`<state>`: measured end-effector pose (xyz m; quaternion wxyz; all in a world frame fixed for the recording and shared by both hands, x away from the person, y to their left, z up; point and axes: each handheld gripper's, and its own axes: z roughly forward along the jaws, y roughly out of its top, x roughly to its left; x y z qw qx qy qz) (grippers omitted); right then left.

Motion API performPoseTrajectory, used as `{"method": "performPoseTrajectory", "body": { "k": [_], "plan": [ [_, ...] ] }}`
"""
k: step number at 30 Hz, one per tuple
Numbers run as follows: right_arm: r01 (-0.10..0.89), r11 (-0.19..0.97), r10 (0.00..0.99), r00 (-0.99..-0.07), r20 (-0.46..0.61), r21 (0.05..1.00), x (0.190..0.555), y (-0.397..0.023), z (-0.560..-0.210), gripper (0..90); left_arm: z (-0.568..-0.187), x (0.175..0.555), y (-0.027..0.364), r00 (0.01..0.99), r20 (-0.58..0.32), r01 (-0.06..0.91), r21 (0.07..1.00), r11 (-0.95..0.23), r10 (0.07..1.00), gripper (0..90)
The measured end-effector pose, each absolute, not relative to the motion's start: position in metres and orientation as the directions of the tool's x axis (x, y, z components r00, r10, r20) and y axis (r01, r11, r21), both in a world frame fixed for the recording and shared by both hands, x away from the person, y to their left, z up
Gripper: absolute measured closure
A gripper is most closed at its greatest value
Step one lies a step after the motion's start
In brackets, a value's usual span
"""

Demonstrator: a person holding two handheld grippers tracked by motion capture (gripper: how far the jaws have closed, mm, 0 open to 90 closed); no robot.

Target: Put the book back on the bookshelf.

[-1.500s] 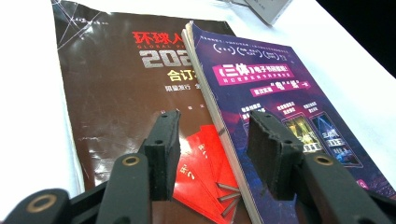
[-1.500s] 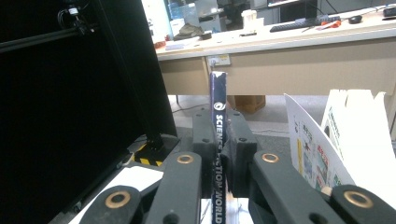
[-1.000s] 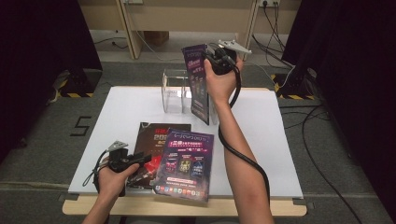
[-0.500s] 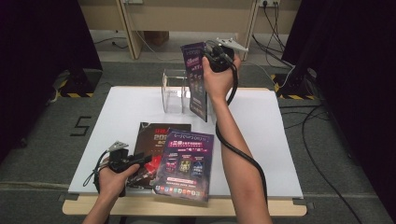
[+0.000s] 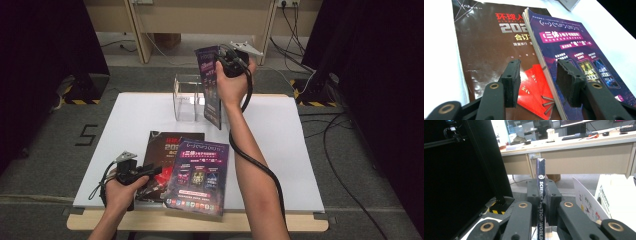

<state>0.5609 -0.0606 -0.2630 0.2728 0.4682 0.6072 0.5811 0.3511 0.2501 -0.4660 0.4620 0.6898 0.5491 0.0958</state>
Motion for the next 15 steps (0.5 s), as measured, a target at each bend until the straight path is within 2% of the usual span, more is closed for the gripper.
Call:
{"method": "performPoseTrajectory", "body": {
  "k": [15],
  "plan": [
    [0.236,-0.135,0.895,-0.388,0.221,0.962,0.5711,-0.0585,-0.2696,84.7,-0.4667,0.3514,0.2504,0.381,-0.377,0.669,0.743,0.030,0.844,53.6]
  ]
}}
